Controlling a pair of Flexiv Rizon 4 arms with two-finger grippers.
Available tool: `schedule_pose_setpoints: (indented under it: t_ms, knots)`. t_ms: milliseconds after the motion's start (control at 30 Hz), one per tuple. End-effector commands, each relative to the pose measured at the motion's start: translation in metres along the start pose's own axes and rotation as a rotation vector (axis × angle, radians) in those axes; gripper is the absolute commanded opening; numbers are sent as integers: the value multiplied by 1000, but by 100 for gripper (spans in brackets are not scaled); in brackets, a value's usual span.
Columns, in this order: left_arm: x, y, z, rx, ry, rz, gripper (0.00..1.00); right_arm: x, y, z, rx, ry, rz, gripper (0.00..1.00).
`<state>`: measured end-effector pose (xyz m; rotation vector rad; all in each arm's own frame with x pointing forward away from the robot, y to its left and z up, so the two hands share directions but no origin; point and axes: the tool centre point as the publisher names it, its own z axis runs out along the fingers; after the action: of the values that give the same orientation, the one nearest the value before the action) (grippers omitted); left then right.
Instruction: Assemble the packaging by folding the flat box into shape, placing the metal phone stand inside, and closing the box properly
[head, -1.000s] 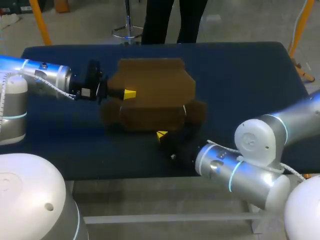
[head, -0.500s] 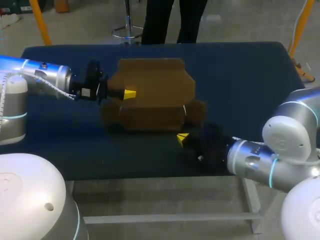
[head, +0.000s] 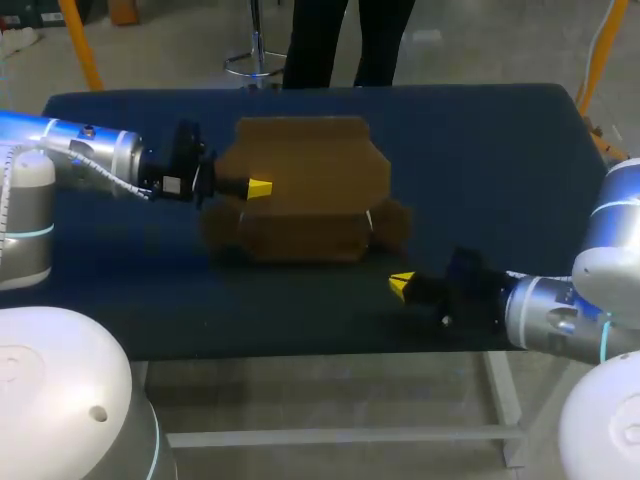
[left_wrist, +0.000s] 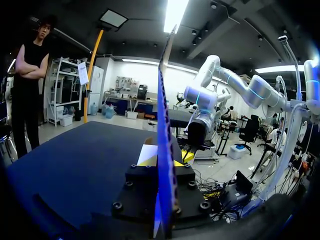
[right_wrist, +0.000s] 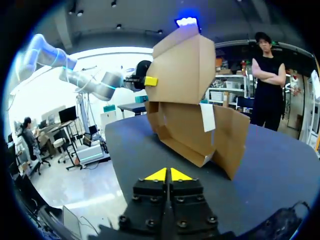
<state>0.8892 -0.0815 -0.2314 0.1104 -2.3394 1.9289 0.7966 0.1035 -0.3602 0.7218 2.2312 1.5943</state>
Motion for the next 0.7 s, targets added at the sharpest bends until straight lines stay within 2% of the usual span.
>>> schedule_pose_setpoints:
  t_ms: [33, 100, 133, 167, 200, 233, 500, 700]
  knots:
    - [0, 2, 1, 0, -1, 0, 0, 1, -2, -32, 2, -20, -15, 31]
    - [0, 2, 1, 0, -1, 0, 0, 1, -4, -40, 9, -35, -23, 49]
    - [0, 2, 1, 0, -1, 0, 0, 1, -5, -44, 9, -44, -31, 68]
    - [0, 2, 1, 0, -1, 0, 0, 1, -6, -47, 10, -48, -36, 79]
    - [0, 2, 1, 0, -1, 0, 0, 1, -7, -51, 9, -55, -43, 95]
    - [0, 2, 1, 0, -1, 0, 0, 0, -8, -54, 8, -58, -44, 100]
    - [0, 2, 1, 0, -1, 0, 0, -21, -17, -64, 5, -61, -68, 100]
    - [0, 2, 1, 0, -1, 0, 0, -45, -21, -67, 9, -62, -104, 100]
